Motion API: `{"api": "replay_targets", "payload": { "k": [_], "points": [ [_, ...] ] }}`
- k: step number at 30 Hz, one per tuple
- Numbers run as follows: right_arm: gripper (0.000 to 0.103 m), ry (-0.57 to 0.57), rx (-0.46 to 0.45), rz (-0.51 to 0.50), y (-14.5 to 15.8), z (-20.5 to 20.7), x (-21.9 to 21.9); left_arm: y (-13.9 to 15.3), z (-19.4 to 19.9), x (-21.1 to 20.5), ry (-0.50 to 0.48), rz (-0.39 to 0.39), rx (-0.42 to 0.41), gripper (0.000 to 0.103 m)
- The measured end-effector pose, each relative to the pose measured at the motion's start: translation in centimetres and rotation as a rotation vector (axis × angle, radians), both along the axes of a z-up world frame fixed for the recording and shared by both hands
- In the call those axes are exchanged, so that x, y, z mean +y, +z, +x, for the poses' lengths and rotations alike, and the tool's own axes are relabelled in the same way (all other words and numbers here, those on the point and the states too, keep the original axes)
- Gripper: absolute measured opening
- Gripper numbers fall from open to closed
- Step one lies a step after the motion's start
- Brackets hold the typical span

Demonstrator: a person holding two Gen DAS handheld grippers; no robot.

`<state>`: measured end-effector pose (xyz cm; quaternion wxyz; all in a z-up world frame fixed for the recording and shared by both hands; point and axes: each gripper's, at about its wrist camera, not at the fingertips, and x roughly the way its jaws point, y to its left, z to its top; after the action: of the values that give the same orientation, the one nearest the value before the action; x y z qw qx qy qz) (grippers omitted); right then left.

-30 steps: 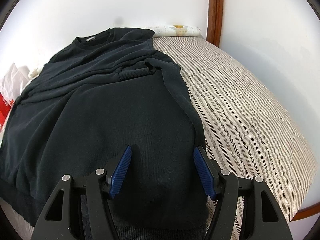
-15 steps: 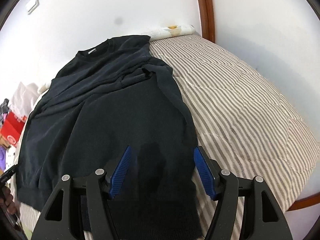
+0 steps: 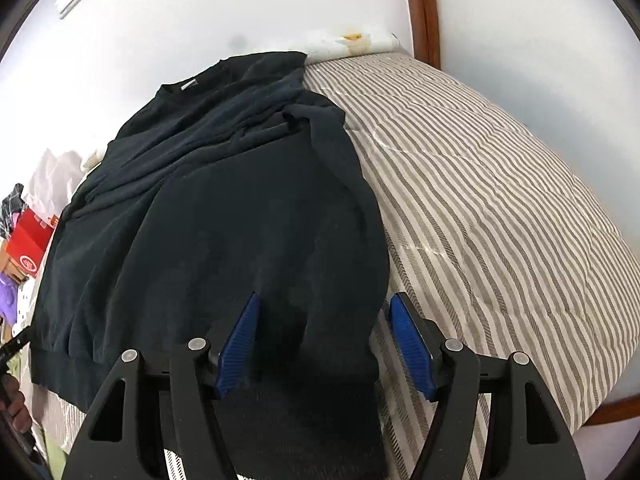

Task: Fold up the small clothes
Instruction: 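Move both tools to the sweatshirt hem and close them on it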

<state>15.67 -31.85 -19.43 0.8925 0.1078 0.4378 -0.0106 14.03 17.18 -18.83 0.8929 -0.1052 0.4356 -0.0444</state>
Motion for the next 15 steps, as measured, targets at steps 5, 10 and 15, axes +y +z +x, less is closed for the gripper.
{"api": "replay_targets", "payload": {
  "k": [5,10,15],
  "points": [
    [0.065,0.029,-0.017,-0.053,-0.3,1.0,1.5,0.0,1.8,-2.4,0.026,0.111,0.032,0.068],
    [0.047,0.07,-0.039,-0.102,-0.4,1.1,2.9,0.1,1.1,-3.9,0.063,0.181,0.03,0.044],
    [0.012,0.11,-0.055,-0.039,0.0,0.6,2.1,0.4,0.9,-2.6,0.112,0.095,0.047,0.007]
  ]
}}
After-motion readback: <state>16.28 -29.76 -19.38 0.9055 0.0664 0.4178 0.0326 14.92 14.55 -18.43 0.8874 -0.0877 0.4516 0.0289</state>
